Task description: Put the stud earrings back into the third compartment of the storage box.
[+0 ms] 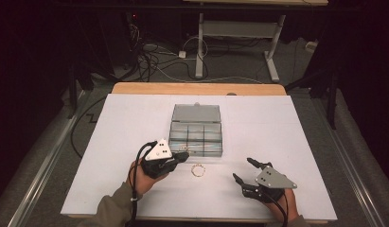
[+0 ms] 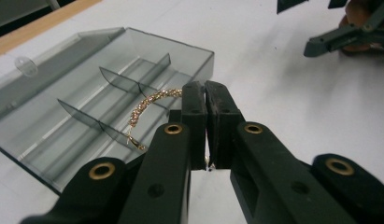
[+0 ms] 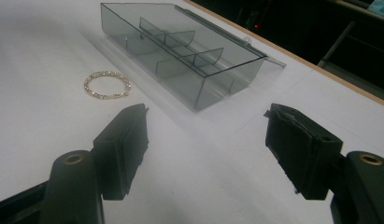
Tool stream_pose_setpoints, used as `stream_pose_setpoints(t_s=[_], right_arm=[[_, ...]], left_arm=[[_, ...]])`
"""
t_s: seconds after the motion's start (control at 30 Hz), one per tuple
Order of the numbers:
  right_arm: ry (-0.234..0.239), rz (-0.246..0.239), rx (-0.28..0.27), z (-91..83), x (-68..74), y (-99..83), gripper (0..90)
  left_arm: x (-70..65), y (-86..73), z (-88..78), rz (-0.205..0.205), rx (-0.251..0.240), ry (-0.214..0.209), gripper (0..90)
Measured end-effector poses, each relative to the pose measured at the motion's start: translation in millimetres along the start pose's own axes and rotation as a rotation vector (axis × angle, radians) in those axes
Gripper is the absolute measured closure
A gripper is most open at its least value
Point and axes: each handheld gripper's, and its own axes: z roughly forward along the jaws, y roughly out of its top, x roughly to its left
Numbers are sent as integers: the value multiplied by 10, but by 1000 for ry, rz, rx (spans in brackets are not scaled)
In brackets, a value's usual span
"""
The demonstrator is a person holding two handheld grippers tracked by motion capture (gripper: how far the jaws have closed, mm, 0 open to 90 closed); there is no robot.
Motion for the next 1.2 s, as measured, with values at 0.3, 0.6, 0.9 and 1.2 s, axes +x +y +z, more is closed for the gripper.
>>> stream_pose_setpoints(t_s=[0.3, 0.6, 0.9, 1.2], right_arm=[[-13, 6, -16, -22, -19, -4, 302], [-22, 16, -20, -26, -38, -15, 293], [-14, 17, -16, -24, -53, -30, 293], [-17, 14, -19, -30, -66, -41, 293]], left_arm=[[221, 297, 184, -1, -9, 0, 846], [391, 485, 497, -19, 19, -2, 846], [516, 610, 796, -45, 50, -22, 846], [570, 651, 1092, -62, 99, -31, 845]])
